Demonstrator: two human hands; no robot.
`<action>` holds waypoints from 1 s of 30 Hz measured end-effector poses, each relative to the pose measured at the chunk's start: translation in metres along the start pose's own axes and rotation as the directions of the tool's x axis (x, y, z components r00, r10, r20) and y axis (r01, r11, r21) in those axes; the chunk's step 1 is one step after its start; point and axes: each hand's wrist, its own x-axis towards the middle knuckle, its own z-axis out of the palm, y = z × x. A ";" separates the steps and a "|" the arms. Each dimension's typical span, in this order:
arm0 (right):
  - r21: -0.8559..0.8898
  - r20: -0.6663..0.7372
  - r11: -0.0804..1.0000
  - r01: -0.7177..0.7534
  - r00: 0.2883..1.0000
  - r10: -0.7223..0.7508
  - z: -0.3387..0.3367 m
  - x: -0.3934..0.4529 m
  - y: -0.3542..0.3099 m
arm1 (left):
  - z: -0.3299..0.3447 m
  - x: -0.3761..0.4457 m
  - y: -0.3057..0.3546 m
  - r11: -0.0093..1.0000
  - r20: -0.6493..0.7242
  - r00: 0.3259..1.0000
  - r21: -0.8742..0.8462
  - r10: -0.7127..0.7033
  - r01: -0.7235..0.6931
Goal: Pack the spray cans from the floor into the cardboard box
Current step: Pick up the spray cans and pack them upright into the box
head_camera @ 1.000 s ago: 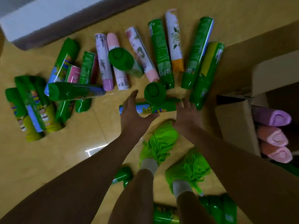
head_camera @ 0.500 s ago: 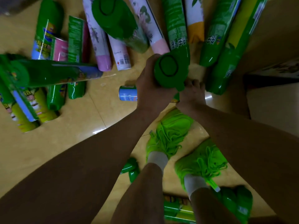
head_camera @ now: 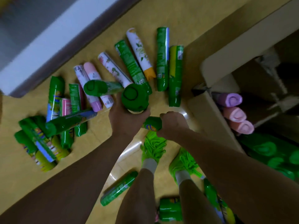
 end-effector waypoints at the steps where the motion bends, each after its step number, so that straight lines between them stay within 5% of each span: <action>1: 0.007 -0.013 1.000 -0.015 1.000 0.015 -0.015 -0.014 0.005 | -0.006 0.000 0.015 1.000 0.009 1.000 0.014 0.018 -0.018; 17: 0.190 -0.217 0.943 -0.275 0.925 0.313 -0.205 -0.270 0.098 | -0.029 -0.050 0.295 0.956 0.228 0.929 -0.016 0.290 -0.294; 24: 0.295 -0.235 0.790 -0.538 0.760 0.606 -0.188 -0.382 0.189 | 0.037 -0.133 0.357 0.836 0.499 0.710 -0.056 0.497 -0.546; 30: 0.352 -0.156 0.684 -0.639 0.680 0.716 -0.147 -0.418 0.269 | 0.113 -0.198 0.355 0.790 0.653 0.574 -0.061 0.494 -0.610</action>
